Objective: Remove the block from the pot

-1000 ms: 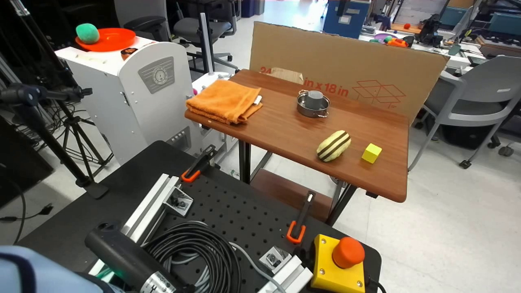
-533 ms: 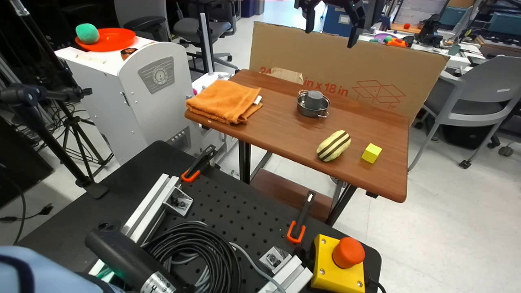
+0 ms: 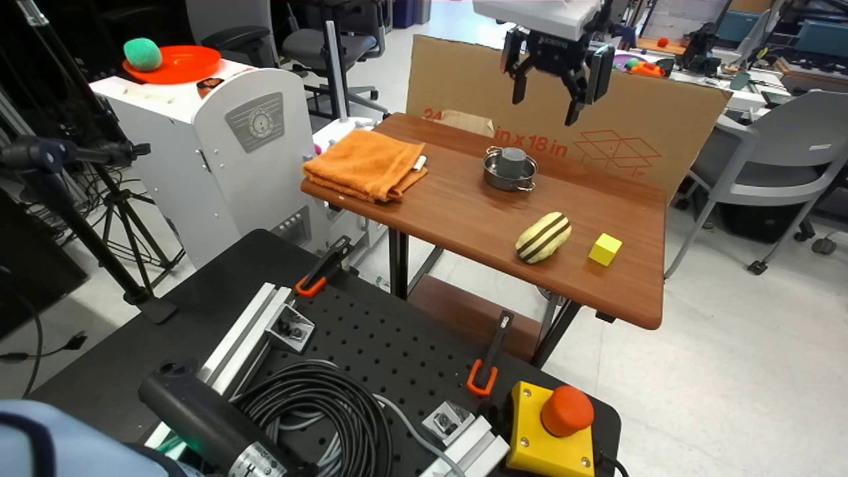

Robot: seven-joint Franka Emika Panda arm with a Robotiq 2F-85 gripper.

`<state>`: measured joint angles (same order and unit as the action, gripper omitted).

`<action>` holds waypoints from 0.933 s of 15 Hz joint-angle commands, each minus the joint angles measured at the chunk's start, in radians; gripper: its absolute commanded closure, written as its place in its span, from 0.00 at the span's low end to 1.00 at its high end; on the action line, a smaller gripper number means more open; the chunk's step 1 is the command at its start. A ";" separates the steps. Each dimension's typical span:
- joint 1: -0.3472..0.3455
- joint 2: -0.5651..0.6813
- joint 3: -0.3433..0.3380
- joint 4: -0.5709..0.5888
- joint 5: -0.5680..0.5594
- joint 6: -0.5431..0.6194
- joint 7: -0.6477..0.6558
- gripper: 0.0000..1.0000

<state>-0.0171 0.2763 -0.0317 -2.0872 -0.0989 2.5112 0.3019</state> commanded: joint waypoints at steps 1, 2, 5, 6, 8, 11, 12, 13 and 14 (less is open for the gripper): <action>0.039 0.128 -0.031 0.111 -0.017 -0.044 0.036 0.00; 0.045 0.151 -0.035 0.127 -0.012 -0.051 0.034 0.00; 0.060 0.198 -0.034 0.163 0.003 -0.083 0.018 0.00; 0.064 0.208 -0.031 0.172 0.007 -0.093 0.016 0.00; 0.074 0.225 -0.028 0.189 0.010 -0.116 0.014 0.00; 0.093 0.249 -0.031 0.210 0.001 -0.146 0.021 0.00; 0.098 0.258 -0.032 0.216 -0.001 -0.154 0.023 0.00; 0.106 0.268 -0.037 0.223 -0.008 -0.164 0.030 0.00; 0.110 0.276 -0.039 0.230 -0.011 -0.171 0.034 0.02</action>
<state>0.0688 0.5160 -0.0511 -1.9047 -0.0964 2.3821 0.3163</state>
